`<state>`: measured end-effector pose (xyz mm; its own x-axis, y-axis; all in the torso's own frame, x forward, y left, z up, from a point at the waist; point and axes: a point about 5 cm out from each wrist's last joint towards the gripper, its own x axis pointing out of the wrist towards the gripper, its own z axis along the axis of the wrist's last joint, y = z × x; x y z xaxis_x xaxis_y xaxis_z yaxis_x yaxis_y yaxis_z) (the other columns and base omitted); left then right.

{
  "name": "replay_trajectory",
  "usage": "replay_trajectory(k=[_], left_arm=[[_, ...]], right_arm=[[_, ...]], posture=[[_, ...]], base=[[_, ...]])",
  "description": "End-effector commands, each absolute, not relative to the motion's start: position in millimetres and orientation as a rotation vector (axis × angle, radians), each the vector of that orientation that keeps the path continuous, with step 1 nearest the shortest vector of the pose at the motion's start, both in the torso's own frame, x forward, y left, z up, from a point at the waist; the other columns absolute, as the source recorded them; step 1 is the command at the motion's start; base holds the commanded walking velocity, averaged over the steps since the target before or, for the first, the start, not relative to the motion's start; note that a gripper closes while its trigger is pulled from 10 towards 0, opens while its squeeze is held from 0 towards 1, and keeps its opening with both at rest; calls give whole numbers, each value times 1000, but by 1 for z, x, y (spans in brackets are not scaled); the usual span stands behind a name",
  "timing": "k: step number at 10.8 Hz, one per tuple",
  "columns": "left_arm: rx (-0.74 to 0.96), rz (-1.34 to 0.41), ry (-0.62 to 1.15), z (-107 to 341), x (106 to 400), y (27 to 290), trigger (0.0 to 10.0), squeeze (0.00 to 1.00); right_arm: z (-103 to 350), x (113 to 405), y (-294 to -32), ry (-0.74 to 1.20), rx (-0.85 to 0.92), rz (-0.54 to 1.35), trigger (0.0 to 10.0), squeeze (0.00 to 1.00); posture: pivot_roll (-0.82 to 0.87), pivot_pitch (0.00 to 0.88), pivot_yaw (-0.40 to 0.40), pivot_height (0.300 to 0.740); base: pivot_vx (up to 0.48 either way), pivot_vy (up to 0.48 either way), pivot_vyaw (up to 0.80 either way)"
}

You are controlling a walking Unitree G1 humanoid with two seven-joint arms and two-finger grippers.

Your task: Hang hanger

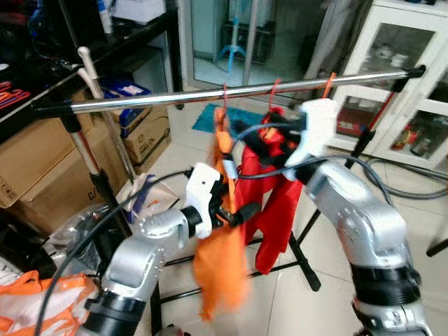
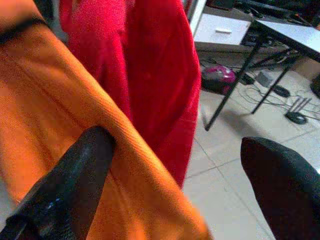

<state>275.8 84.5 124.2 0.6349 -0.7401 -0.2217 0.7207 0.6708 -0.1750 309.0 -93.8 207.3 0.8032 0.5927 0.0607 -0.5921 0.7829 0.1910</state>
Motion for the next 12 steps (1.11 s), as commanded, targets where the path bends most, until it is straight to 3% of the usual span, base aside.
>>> replay_trajectory(k=[1, 4, 8, 12], left_arm=[[-25, -812, 267, 132, 275, 91, 10000, 0], [75, -749, 256, 143, 247, 125, 10000, 0], [85, -614, 295, 143, 207, 158, 10000, 0], [92, -500, 325, 143, 194, 174, 10000, 0]], right_arm=[[206, 315, -88, 7, 195, 650, 10000, 0], [190, 357, -57, 116, 170, 630, 10000, 0], [198, 380, -59, 80, 178, 585, 10000, 0], [189, 393, -50, 151, 137, 505, 10000, 0]], posture=[[41, 14, -23, 740], [121, 35, -103, 740], [162, 45, -121, 740], [191, 58, -137, 740]], base=[[0, 0, 0], [0, 0, 0], [0, 0, 0], [0, 0, 0]])
